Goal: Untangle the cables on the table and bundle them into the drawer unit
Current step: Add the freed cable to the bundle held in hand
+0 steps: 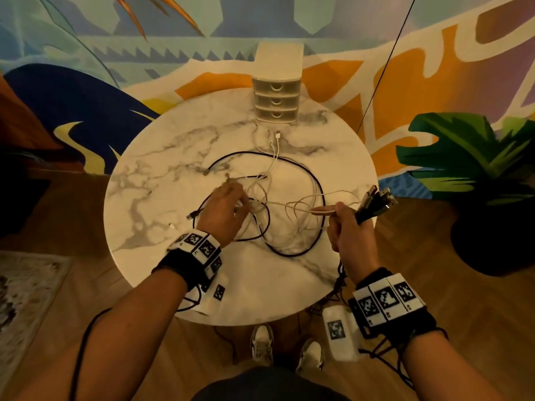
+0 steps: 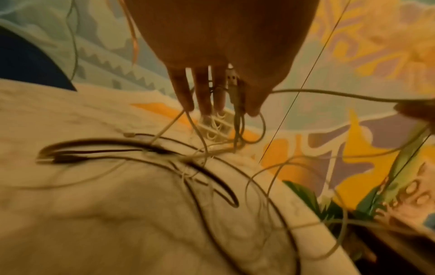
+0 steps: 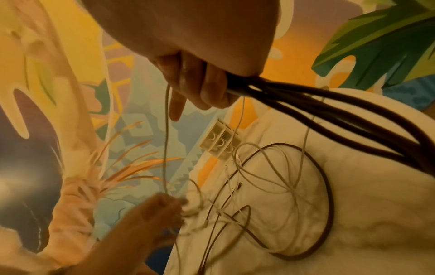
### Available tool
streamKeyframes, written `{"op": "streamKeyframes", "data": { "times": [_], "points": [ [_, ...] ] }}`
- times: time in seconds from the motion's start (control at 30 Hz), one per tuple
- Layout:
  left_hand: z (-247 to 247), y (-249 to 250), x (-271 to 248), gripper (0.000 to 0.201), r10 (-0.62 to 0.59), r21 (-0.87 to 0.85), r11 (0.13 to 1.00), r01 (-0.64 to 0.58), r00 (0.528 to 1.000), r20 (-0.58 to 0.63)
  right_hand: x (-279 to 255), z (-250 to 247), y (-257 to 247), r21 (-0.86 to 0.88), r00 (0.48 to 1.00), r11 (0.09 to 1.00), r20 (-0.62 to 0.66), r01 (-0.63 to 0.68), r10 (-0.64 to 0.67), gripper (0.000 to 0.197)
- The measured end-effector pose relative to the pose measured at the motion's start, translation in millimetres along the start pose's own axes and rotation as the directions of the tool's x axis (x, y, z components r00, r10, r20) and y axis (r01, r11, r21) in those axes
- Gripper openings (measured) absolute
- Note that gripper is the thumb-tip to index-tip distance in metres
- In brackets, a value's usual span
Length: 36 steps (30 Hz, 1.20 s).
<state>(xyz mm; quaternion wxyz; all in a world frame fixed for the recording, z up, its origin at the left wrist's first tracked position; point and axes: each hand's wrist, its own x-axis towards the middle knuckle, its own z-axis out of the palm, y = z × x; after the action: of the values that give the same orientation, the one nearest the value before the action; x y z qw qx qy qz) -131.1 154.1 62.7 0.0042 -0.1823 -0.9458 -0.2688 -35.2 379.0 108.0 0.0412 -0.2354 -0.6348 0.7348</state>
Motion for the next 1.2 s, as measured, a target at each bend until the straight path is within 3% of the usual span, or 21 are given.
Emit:
{"op": "streamKeyframes", "data": {
  "times": [0.03,0.07,0.1,0.13,0.2,0.27,0.33,0.4,0.47,0.5,0.57,0.63,0.77,0.87,0.93,1.0,1.03,1.1,1.13,1.2],
  "points": [
    [5.6,0.0,-2.8,0.016,-0.093,0.049,0.995,0.086,0.981,0.172,0.2,-0.8,-1.7,-0.001,1.000,1.000,0.004,0.023,-0.023,0.046],
    [10.9,-4.1,-5.1,0.023,-0.191,0.140,0.978,0.152,0.926,0.326,1.4,-2.5,-2.8,-0.005,0.999,0.999,0.004,0.049,-0.049,0.044],
    [12.7,-8.9,-6.7,0.033,-0.267,0.214,0.958,0.193,0.872,0.410,2.6,-4.4,-3.9,-0.008,0.998,0.998,-0.005,0.062,-0.062,0.043],
    [9.5,-13.4,-7.3,0.047,-0.320,0.228,0.943,0.242,0.846,0.426,4.2,-6.0,-4.2,-0.002,0.998,0.998,-0.028,0.059,-0.059,0.042],
    [-5.6,-22.7,-2.4,0.070,-0.363,0.090,0.931,0.353,0.877,0.316,7.7,-11.5,-5.2,0.027,0.995,0.999,-0.086,0.047,-0.045,0.042],
    [-24.3,-35.9,3.2,0.070,-0.418,-0.128,0.894,0.430,0.902,0.110,12.2,-16.5,-4.8,0.066,0.987,0.997,-0.158,0.032,-0.021,0.041],
    [-38.2,-49.3,4.2,0.064,-0.486,-0.325,0.830,0.453,0.874,-0.023,17.5,-19.7,-3.9,0.146,0.970,0.989,-0.240,-0.009,0.044,0.036],
    [-41.4,-55.6,0.9,0.057,-0.589,-0.389,0.733,0.558,0.807,0.047,20.7,-22.3,-1.7,0.128,0.960,0.992,-0.277,-0.009,0.045,0.039],
    [-38.3,-63.0,-3.2,0.049,-0.611,-0.182,0.752,0.634,0.773,0.170,22.0,-22.9,-0.8,0.042,0.960,0.999,-0.279,0.031,-0.018,0.041],
    [-38.7,-66.8,-4.9,0.047,-0.576,0.005,0.810,0.586,0.793,0.198,22.9,-23.5,-1.2,0.031,0.955,0.999,-0.294,0.038,-0.027,0.040],
    [-40.3,-74.0,-7.7,0.052,-0.439,0.315,0.866,0.390,0.893,0.102,25.4,-26.1,-2.8,0.026,0.942,0.999,-0.334,0.033,-0.023,0.039],
    [-42.7,-72.9,-9.1,0.054,-0.239,0.442,0.873,0.205,0.971,0.022,28.7,-29.2,-4.0,0.023,0.937,0.999,-0.349,0.031,-0.021,0.038],
    [-47.4,-66.4,-2.8,0.061,0.047,0.434,0.900,-0.045,0.999,0.006,31.5,-27.7,-4.5,0.000,0.925,1.000,-0.380,0.019,-0.017,0.037],
    [-65.9,-55.3,6.9,0.060,0.137,0.305,0.946,-0.111,0.988,-0.068,34.8,-31.5,-6.7,-0.018,0.892,1.000,-0.452,-0.002,-0.007,0.038],
    [-80.3,-47.7,7.5,0.053,0.055,0.245,0.969,-0.003,0.977,-0.205,37.1,-35.7,-7.9,-0.024,0.867,0.999,-0.498,-0.023,0.008,0.039],
    [-83.1,-57.8,6.8,0.042,-0.152,0.159,0.962,0.221,0.921,-0.359,39.8,-39.4,-7.9,-0.038,0.850,0.998,-0.526,-0.041,0.015,0.039],
    [-80.5,-64.4,6.5,0.037,-0.290,0.101,0.933,0.344,0.890,-0.352,41.3,-40.9,-7.8,-0.032,0.845,0.999,-0.534,-0.037,0.014,0.039],
    [-67.6,-73.3,2.0,0.026,-0.507,0.152,0.837,0.525,0.850,-0.145,43.4,-41.9,-7.9,0.002,0.842,1.000,-0.538,-0.020,0.018,0.039],
    [-59.8,-74.8,-1.1,0.020,-0.553,0.253,0.801,0.542,0.832,-0.031,43.5,-41.7,-8.5,0.018,0.846,1.000,-0.533,-0.018,0.025,0.040],
    [-44.5,-69.2,-4.7,0.016,-0.548,0.419,0.763,0.492,0.836,0.016,42.9,-40.5,-8.8,0.041,0.873,0.999,-0.488,-0.005,0.024,0.040]
  ]
}}
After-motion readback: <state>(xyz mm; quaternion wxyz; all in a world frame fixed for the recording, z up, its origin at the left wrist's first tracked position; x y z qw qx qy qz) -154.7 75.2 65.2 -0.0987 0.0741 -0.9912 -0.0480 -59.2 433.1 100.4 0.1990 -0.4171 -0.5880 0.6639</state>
